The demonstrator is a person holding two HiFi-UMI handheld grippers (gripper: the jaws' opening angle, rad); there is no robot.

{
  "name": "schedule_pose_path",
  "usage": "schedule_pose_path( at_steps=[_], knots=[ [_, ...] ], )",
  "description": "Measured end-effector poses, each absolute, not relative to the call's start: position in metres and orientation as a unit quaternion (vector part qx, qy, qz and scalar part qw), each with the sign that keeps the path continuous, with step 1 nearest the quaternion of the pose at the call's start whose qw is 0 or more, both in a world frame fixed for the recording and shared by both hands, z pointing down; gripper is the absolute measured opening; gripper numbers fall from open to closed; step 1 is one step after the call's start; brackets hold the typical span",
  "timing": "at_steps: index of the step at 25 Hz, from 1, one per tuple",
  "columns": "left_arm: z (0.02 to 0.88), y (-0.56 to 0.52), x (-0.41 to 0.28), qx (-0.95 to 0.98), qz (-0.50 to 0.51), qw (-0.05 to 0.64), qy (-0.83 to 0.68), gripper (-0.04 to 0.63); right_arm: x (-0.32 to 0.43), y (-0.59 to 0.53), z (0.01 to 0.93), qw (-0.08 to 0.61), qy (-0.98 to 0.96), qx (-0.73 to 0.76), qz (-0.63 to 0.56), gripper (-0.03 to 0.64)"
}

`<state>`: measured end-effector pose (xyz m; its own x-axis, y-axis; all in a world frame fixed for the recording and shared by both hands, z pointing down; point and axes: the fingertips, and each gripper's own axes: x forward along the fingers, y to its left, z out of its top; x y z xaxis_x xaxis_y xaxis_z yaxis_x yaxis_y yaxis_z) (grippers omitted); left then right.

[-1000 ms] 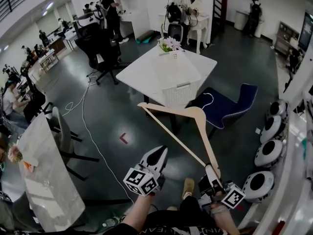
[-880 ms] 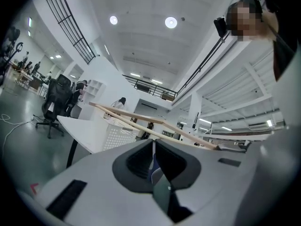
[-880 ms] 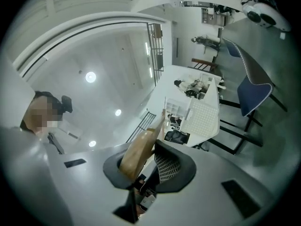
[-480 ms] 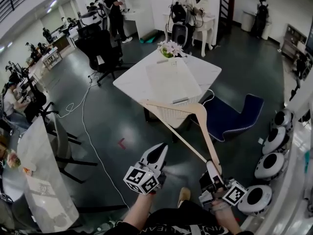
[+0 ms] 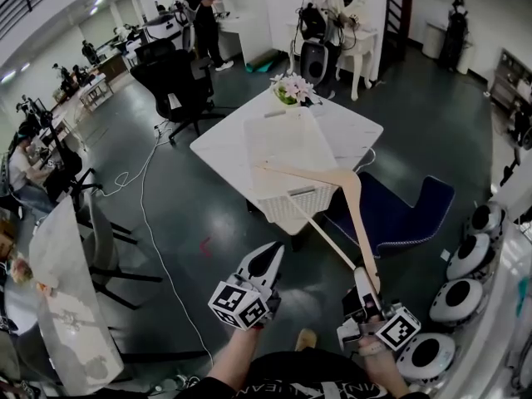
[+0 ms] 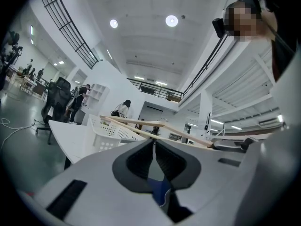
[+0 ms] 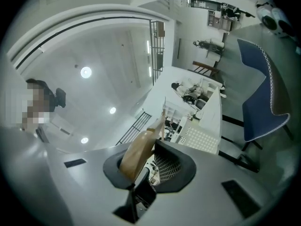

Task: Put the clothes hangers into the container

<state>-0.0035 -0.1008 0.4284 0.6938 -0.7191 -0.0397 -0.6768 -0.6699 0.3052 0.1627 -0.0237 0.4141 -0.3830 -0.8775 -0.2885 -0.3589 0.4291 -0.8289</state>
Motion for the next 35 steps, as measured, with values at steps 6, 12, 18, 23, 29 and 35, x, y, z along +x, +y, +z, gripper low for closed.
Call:
schedule_pose_path(
  at_steps=[6, 12, 18, 23, 29, 35],
  knots=[
    [0.432, -0.108, 0.01, 0.909, -0.074, 0.135, -0.388, 0.025, 0.178, -0.045, 0.423, 0.371, 0.747, -0.418, -0.359, 0.058],
    [0.433, -0.12, -0.002, 0.901, -0.072, 0.134, -0.406, 0.025, 0.175, -0.066, 0.427, 0.353, 0.74, -0.437, -0.369, 0.058],
    [0.431, -0.148, -0.016, 0.892, -0.073, 0.124, -0.428, 0.02, 0.173, -0.098, 0.424, 0.306, 0.743, -0.474, -0.36, 0.058],
    [0.421, -0.182, -0.034, 0.89, -0.084, 0.114, -0.434, 0.018, 0.162, -0.131, 0.422, 0.279, 0.746, -0.49, -0.355, 0.058],
    [0.421, -0.221, -0.052, 0.888, -0.084, 0.117, -0.436, 0.009, 0.145, -0.176, 0.431, 0.254, 0.748, -0.49, -0.368, 0.058],
    [0.415, -0.261, -0.065, 0.886, -0.08, 0.109, -0.443, 0.009, 0.132, -0.216, 0.433, 0.227, 0.754, -0.495, -0.368, 0.058]
  ],
)
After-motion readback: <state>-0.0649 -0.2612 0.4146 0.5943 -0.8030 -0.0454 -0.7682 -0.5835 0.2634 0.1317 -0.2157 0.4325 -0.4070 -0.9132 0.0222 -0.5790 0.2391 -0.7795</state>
